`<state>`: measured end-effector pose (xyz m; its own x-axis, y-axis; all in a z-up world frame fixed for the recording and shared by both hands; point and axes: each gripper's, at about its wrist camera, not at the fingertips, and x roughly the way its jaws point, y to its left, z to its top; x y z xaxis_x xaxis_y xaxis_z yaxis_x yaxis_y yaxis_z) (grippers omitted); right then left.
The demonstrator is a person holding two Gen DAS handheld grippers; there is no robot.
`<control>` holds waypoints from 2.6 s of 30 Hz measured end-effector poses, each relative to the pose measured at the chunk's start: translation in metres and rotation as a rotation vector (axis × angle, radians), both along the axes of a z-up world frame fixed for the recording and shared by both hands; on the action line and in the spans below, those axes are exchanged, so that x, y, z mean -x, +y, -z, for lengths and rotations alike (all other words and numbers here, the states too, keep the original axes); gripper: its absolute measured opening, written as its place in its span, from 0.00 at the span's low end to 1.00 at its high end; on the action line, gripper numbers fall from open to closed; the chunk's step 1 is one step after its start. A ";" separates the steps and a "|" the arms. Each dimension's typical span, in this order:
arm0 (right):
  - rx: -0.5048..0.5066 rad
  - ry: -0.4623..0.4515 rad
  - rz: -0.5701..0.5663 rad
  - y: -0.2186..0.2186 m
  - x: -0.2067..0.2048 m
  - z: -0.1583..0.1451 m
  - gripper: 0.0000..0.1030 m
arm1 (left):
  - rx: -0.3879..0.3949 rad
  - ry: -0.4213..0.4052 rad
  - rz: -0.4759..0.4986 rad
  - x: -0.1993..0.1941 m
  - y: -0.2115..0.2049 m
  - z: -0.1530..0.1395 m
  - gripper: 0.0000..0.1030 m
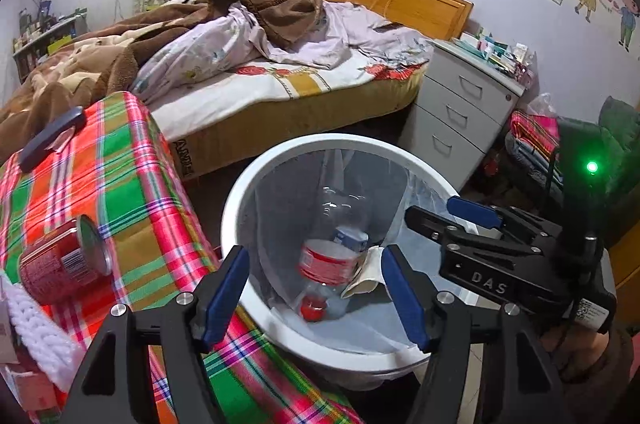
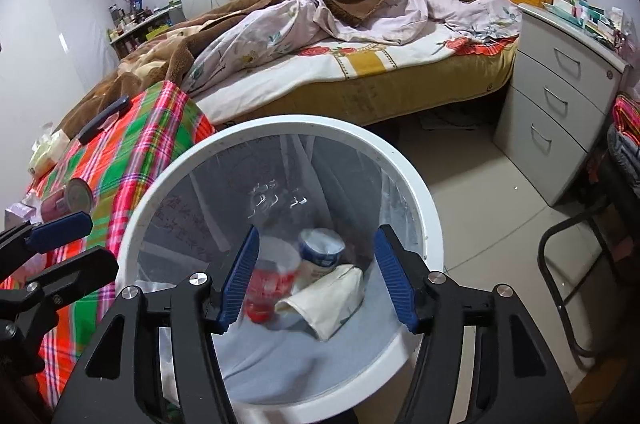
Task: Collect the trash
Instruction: 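Open the right tool over the bin while the left tool drops the cola bottle, then move both tools back toward the red cans on the bed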
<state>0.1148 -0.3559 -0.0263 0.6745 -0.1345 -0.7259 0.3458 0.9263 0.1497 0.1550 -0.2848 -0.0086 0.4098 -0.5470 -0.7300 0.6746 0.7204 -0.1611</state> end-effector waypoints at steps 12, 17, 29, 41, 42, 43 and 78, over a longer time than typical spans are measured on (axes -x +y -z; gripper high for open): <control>0.020 -0.091 -0.027 0.024 0.003 -0.026 0.60 | 0.026 -0.040 -0.055 0.016 0.039 -0.019 0.66; 0.030 -0.114 -0.052 0.040 -0.001 -0.033 0.60 | 0.043 -0.056 -0.080 0.020 0.059 -0.027 0.66; 0.053 -0.172 -0.158 0.086 -0.009 -0.048 0.60 | 0.054 -0.101 -0.185 0.023 0.118 -0.040 0.66; 0.063 -0.188 -0.280 0.131 -0.027 -0.050 0.60 | 0.063 -0.132 -0.332 0.015 0.194 -0.049 0.66; 0.064 -0.187 -0.290 0.134 -0.029 -0.050 0.60 | 0.064 -0.131 -0.351 0.013 0.203 -0.049 0.66; 0.065 -0.187 -0.299 0.138 -0.030 -0.050 0.60 | 0.065 -0.132 -0.363 0.011 0.208 -0.049 0.66; 0.126 0.004 -0.680 0.211 -0.126 -0.019 0.60 | -0.020 0.039 -0.511 -0.074 0.333 0.019 0.66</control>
